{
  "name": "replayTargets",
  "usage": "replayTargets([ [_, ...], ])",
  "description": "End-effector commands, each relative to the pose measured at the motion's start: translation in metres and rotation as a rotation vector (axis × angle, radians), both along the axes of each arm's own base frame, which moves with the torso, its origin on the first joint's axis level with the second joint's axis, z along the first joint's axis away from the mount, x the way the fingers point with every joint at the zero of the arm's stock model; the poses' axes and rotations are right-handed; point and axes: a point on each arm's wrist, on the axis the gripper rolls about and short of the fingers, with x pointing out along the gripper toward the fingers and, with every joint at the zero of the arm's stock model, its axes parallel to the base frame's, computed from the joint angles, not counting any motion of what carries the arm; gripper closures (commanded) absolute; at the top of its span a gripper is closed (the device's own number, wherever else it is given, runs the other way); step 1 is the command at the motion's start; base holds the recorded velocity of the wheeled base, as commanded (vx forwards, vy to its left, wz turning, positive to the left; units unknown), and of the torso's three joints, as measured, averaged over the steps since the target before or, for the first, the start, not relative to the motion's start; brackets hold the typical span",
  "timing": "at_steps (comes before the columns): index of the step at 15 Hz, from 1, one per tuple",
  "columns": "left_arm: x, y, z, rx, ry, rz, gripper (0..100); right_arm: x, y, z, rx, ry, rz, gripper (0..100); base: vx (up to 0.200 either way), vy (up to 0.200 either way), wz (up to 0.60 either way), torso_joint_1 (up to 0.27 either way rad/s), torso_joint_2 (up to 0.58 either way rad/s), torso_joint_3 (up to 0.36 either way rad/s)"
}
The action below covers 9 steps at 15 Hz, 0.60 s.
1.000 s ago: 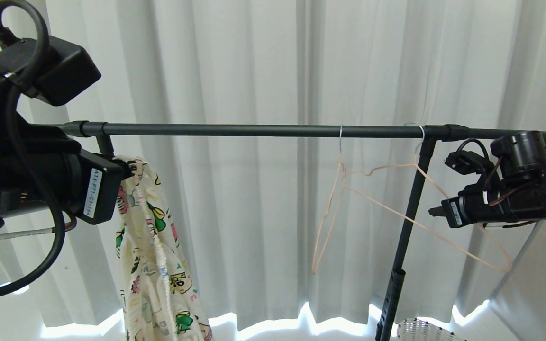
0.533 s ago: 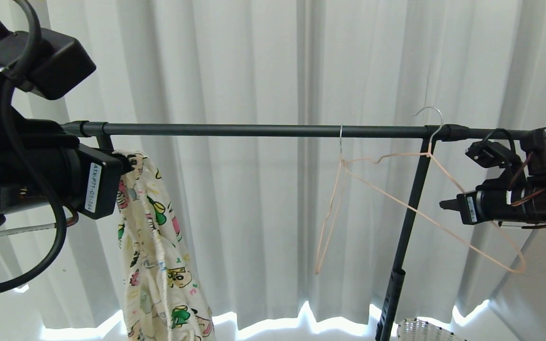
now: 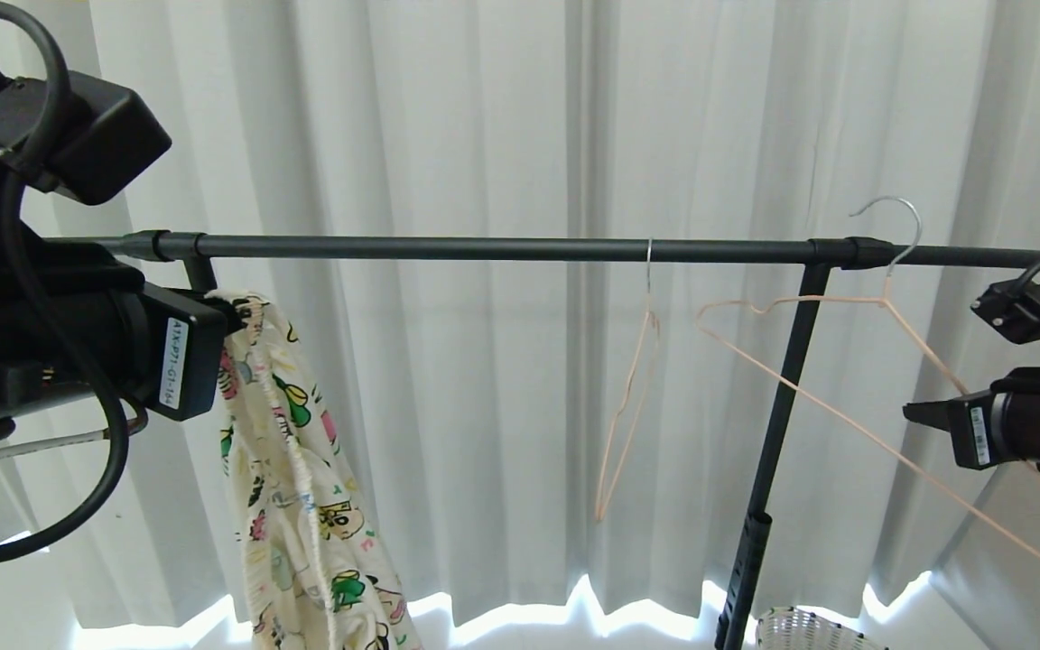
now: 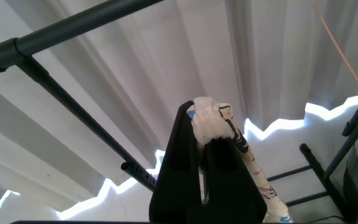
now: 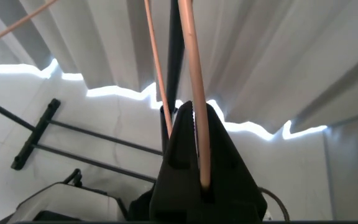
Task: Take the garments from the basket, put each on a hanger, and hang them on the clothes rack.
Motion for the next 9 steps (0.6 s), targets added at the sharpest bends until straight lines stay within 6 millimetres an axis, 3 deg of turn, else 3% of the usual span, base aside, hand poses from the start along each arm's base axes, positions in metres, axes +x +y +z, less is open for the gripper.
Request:
replayTargets([
  [1, -0.002, 0.001, 0.001, -0.002, -0.005, 0.001, 100, -0.026, -0.003, 0.007, -0.007, -0.055, -0.014, 100, -0.200, 0.000, 0.00, -0.007, 0.00, 0.007],
  [9, -0.006, 0.003, -0.001, -0.001, -0.002, -0.001, 100, -0.050, -0.005, 0.016, -0.014, -0.098, -0.025, 100, -0.200, 0.000, 0.00, 0.001, 0.00, 0.001],
])
